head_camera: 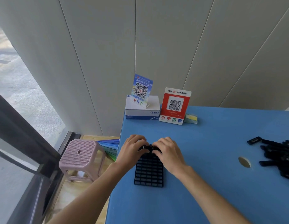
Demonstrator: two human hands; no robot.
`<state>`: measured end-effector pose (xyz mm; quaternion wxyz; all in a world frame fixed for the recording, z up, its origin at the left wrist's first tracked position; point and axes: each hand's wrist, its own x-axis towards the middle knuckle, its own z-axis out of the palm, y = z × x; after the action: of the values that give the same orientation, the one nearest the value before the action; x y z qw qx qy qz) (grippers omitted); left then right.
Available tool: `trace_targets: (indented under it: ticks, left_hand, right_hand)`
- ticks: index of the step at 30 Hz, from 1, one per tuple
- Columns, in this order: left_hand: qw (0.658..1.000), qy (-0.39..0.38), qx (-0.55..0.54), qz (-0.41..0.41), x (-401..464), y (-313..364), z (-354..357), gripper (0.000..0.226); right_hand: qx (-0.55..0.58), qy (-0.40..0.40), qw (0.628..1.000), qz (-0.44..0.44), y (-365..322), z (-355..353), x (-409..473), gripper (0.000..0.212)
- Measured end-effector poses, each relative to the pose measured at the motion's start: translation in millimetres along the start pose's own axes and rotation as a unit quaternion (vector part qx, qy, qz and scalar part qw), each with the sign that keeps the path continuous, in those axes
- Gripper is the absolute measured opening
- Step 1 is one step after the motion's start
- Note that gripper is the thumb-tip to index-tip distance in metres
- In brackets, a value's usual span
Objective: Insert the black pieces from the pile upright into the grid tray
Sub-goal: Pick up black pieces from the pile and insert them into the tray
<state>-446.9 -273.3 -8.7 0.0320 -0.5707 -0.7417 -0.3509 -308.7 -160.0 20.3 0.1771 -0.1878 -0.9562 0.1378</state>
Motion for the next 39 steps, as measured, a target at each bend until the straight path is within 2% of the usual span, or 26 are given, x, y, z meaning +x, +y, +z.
trace_targets:
  ticks: [12, 23, 28, 32, 39]
  left_hand:
    - [0.999, -0.020, 0.029, 0.039, -0.2, -2.8, -4.2, 0.014]
    - [0.997, -0.015, 0.078, 0.011, -3.7, 2.5, -1.5, 0.017]
    - [0.995, -0.032, 0.094, -0.010, -5.2, 10.0, -6.6, 0.025]
    - [0.993, -0.031, 0.112, -0.031, -10.0, 17.6, -14.6, 0.043]
    - [0.989, -0.047, 0.137, 0.033, -16.1, 47.8, -5.0, 0.051]
  right_hand:
    - [-0.032, 0.032, 0.998, -0.033, -0.7, 1.1, -4.5, 0.021]
    - [-0.026, 0.030, 0.999, -0.005, -0.6, 8.9, -5.5, 0.020]
    - [-0.037, 0.010, 0.999, -0.003, -2.2, 1.9, -10.6, 0.034]
    - [-0.059, 0.017, 0.997, 0.041, 3.9, -16.0, -25.8, 0.047]
    - [-0.120, 0.028, 0.981, 0.151, 24.4, -52.5, -76.3, 0.045]
